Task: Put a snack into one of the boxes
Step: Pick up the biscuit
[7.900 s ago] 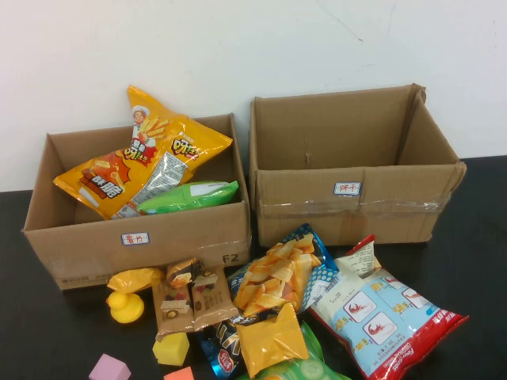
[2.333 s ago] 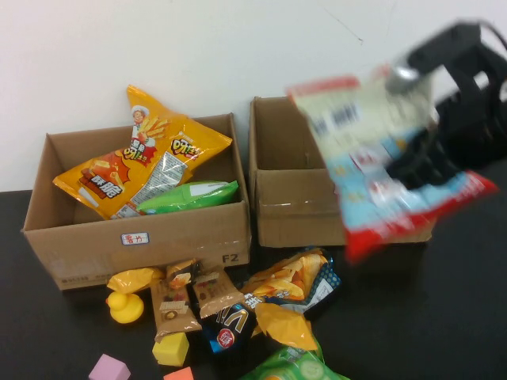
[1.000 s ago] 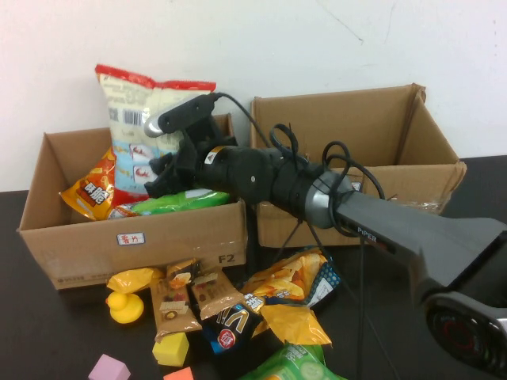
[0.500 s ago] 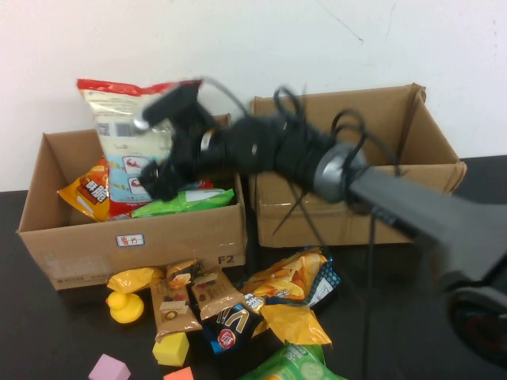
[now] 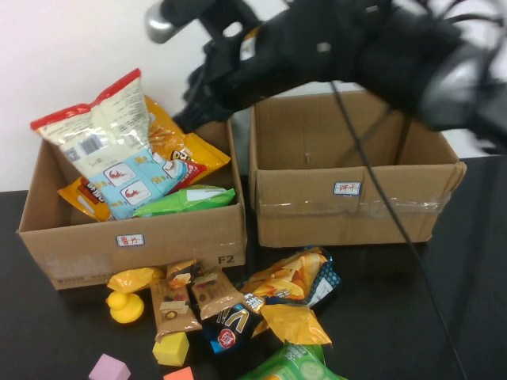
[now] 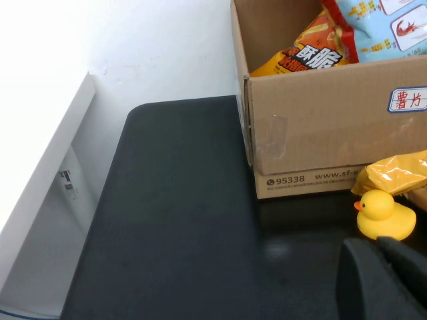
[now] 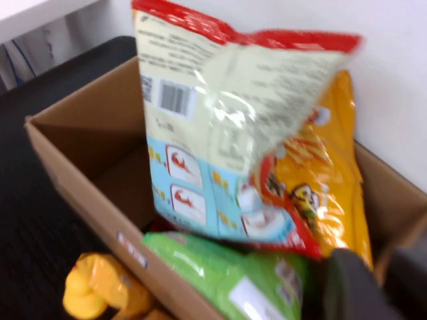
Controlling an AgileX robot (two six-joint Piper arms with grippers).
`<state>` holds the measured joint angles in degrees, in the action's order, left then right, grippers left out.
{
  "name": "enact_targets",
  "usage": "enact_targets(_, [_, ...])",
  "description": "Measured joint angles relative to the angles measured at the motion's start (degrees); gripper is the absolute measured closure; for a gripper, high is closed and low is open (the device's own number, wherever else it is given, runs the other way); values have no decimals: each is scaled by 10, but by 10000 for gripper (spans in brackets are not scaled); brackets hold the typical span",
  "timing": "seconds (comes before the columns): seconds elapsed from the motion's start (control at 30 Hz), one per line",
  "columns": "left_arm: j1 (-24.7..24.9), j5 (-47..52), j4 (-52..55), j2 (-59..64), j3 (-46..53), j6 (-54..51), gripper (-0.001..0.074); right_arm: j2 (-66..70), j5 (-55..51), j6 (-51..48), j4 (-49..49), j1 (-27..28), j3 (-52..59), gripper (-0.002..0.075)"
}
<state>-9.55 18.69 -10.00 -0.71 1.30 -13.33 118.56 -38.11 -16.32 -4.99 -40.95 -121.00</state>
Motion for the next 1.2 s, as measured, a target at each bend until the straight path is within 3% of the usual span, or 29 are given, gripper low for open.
enact_targets(0.13, [0,0,0,0,0,0,737,-117,75,13,7,0,160,698])
enact_targets(0.27, [0,0,0,0,0,0,737,-257,161,13,10,0,339,720])
enact_targets(0.43, [0,0,0,0,0,0,737,-419,187,-8,10,0,498,726])
enact_targets(0.77, [0,0,0,0,0,0,738,-695,122,-10,31,0,707,726])
enact_targets(1.2, [0,0,0,0,0,0,737,-975,133,29,103,9,944,727])
